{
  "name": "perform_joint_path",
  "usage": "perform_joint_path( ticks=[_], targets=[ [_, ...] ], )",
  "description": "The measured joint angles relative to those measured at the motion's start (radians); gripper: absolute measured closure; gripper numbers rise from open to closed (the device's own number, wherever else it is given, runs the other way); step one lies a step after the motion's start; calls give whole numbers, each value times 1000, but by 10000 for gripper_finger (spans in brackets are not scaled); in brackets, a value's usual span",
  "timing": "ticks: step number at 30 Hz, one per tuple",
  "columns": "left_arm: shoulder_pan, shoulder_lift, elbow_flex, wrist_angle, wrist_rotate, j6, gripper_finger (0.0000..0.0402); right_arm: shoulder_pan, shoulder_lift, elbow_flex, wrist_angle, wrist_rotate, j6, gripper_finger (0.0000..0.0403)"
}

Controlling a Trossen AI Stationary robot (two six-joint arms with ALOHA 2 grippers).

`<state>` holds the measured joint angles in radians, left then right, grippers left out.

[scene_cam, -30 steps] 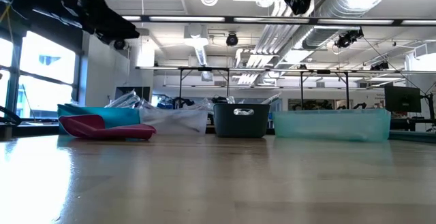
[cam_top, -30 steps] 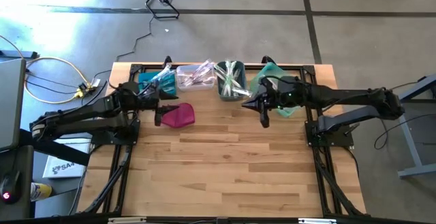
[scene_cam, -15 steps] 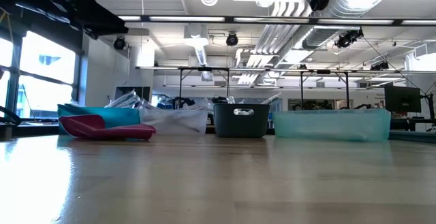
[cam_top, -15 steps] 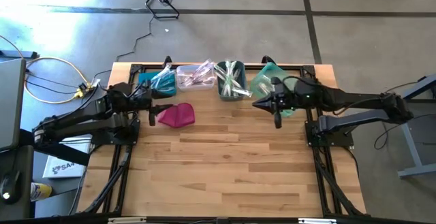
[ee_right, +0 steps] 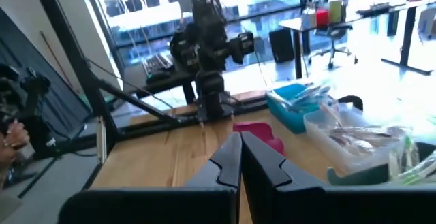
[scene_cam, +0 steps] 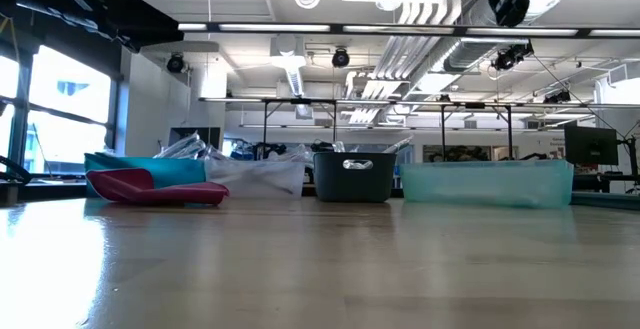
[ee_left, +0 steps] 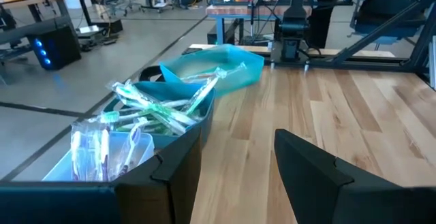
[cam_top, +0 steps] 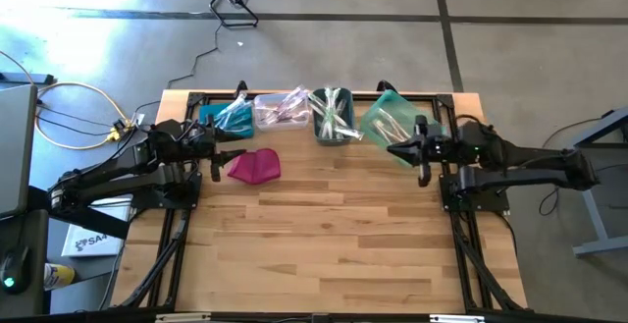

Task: Pick & Place Toothbrushes
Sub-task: Return to Home Position

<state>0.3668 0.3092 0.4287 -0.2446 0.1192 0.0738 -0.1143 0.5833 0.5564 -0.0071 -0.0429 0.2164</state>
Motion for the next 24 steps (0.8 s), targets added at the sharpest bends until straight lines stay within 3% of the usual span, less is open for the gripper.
perform_joint_path(
  ticks=[11, 24],
  targets=[
    [0, 0, 0, -7, -1, -6, 220, 0, -274, -123, 0, 16, -7, 400],
    [0, 0, 0, -18, -1, -5, 220, 0, -487, -237, -5, 46, 9, 400]
  ],
)
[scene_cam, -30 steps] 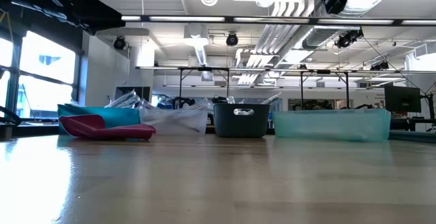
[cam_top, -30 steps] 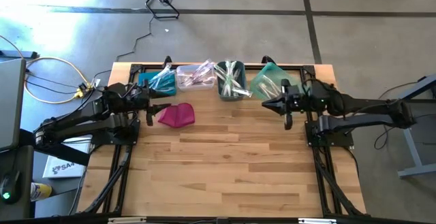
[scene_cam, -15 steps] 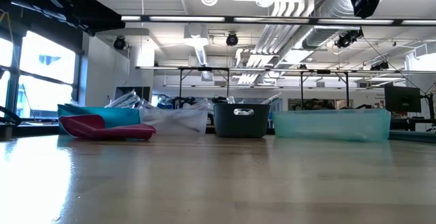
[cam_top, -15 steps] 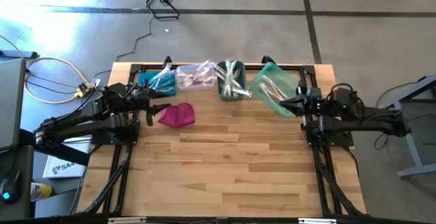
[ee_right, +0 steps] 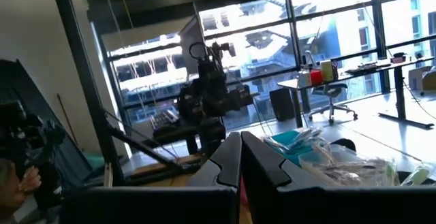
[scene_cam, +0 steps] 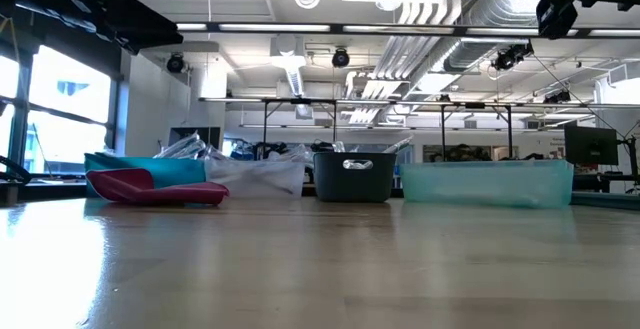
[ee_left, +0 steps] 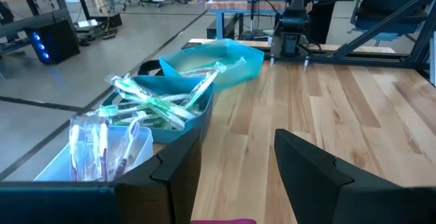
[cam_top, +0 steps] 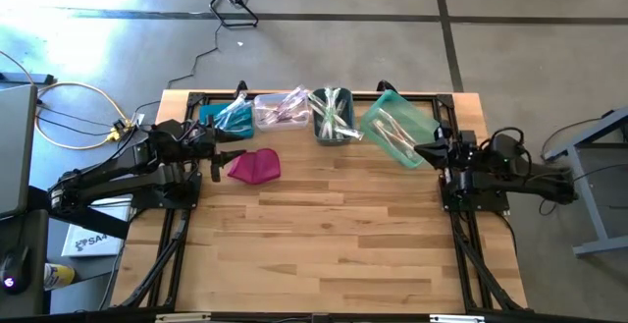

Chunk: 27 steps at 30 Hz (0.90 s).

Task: Pick & Place Toothbrushes
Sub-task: Return to Home Position

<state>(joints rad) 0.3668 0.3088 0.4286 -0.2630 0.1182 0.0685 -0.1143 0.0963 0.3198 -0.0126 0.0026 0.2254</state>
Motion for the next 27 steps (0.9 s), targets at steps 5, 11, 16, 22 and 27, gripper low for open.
perform_joint_path(
  ticks=[5, 11, 16, 22, 27],
  targets=[
    [0, 0, 0, -2, 0, 0, 220, 0, -91, -38, -21, 25, 33, 400],
    [0, 0, 0, -2, 0, 1, 220, 0, -89, -46, -33, 43, 36, 400],
    [0, 0, 0, -3, 0, 1, 220, 0, -90, -81, -51, 112, 48, 400],
    [0, 0, 0, -8, 0, 1, 220, 0, -90, -134, -44, 99, 35, 401],
    [0, 0, 0, -10, 0, 1, 220, 0, -90, -185, -46, 25, 9, 401]
  ],
)
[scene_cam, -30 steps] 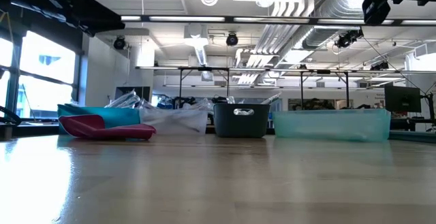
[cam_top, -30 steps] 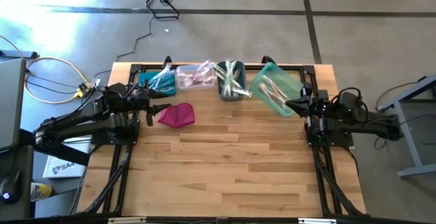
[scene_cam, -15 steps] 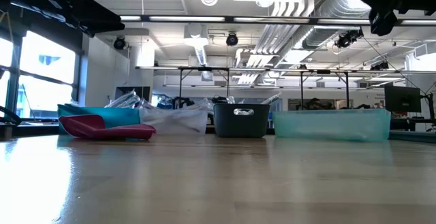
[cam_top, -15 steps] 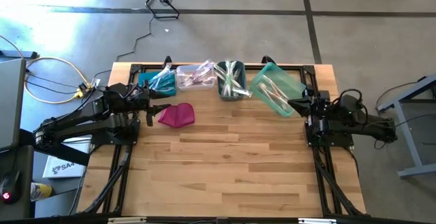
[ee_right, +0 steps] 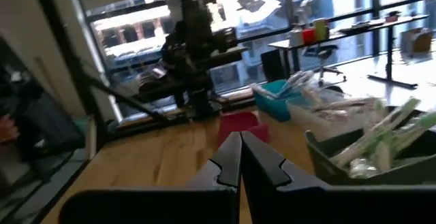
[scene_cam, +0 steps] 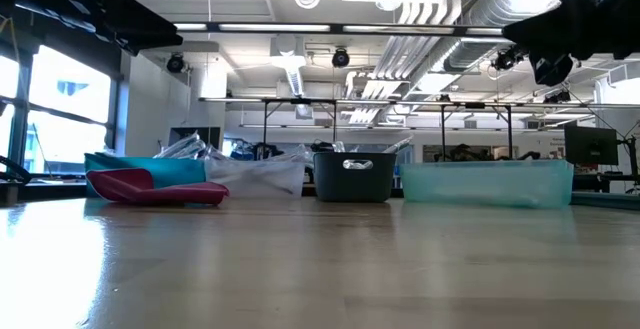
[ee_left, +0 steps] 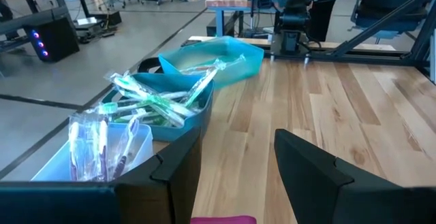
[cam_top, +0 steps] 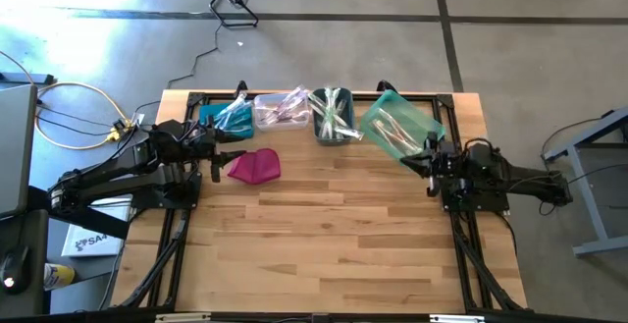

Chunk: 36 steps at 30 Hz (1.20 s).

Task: Pick & Place Toothbrushes
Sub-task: Return to Home Position

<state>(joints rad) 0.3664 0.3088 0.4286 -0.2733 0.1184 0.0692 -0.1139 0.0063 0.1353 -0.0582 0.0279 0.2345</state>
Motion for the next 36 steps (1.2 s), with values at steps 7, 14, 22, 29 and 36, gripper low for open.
perform_joint_path(
  ticks=[7, 14, 22, 29, 36],
  targets=[
    [0, 0, 0, -16, 0, -1, 220, 0, 0, -49, 2, -115, -61, 401],
    [0, 0, 0, -19, 0, -13, 220, 0, 0, -94, 3, -108, -98, 401],
    [0, 0, 0, -18, 0, -13, 220, 0, 18, -94, -2, -107, -123, 401],
    [0, -2, 0, -24, 23, 3, 220, 0, 18, -94, -4, -106, -118, 401],
    [0, -132, -1, -88, -23, -2, 220, 0, 18, -95, -6, -106, -74, 401]
  ],
)
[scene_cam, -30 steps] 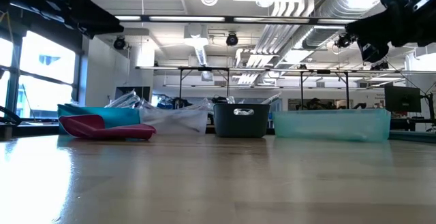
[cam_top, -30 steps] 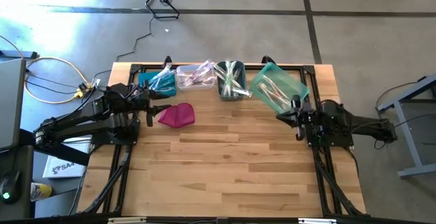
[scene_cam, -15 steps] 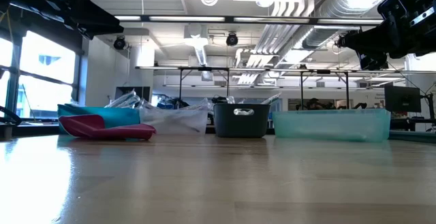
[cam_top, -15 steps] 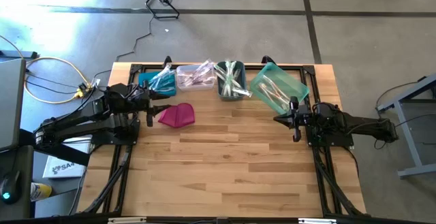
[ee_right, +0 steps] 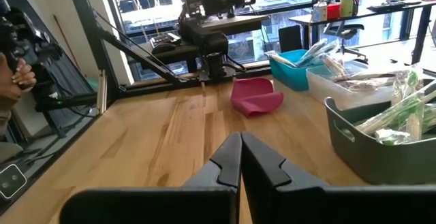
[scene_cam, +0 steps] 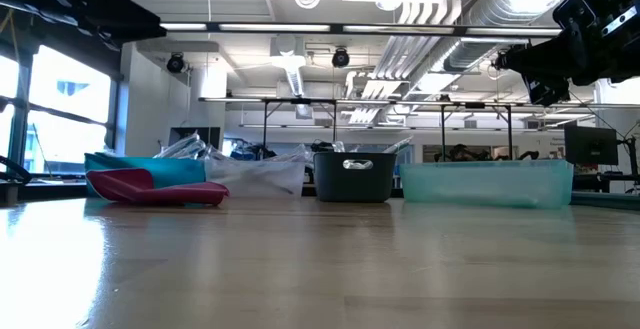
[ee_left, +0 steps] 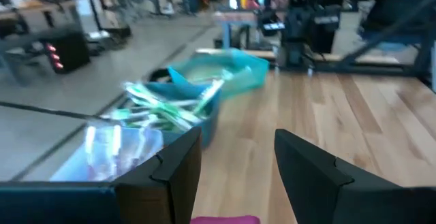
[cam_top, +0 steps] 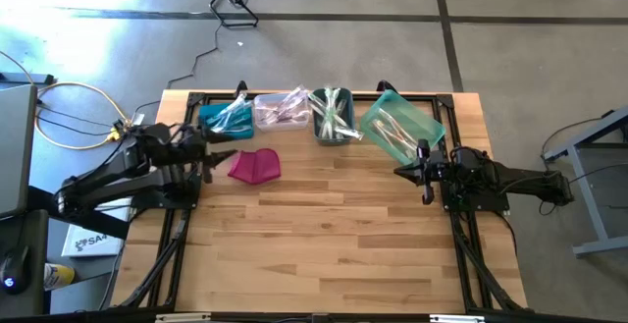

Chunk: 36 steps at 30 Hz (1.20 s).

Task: Pick & Place Toothbrushes
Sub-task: Return to Home Position

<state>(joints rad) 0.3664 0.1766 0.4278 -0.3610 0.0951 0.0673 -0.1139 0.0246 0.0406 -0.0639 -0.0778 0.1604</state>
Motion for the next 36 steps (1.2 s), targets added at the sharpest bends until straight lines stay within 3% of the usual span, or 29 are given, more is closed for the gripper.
perform_joint_path(
  ticks=[6, 17, 31, 36],
  targets=[
    [0, -178, 0, -81, -52, -35, 220, 0, 0, 0, 0, 0, 0, 401],
    [0, -168, -67, -103, -54, -64, 220, 0, 0, -2, -1, 2, -3, 400],
    [0, -170, -330, 187, -33, -75, 220, 0, 0, -2, 0, 4, -4, 400],
    [0, -165, -359, 248, -39, -79, 220, 0, 0, -2, 0, 3, -25, 400]
  ],
)
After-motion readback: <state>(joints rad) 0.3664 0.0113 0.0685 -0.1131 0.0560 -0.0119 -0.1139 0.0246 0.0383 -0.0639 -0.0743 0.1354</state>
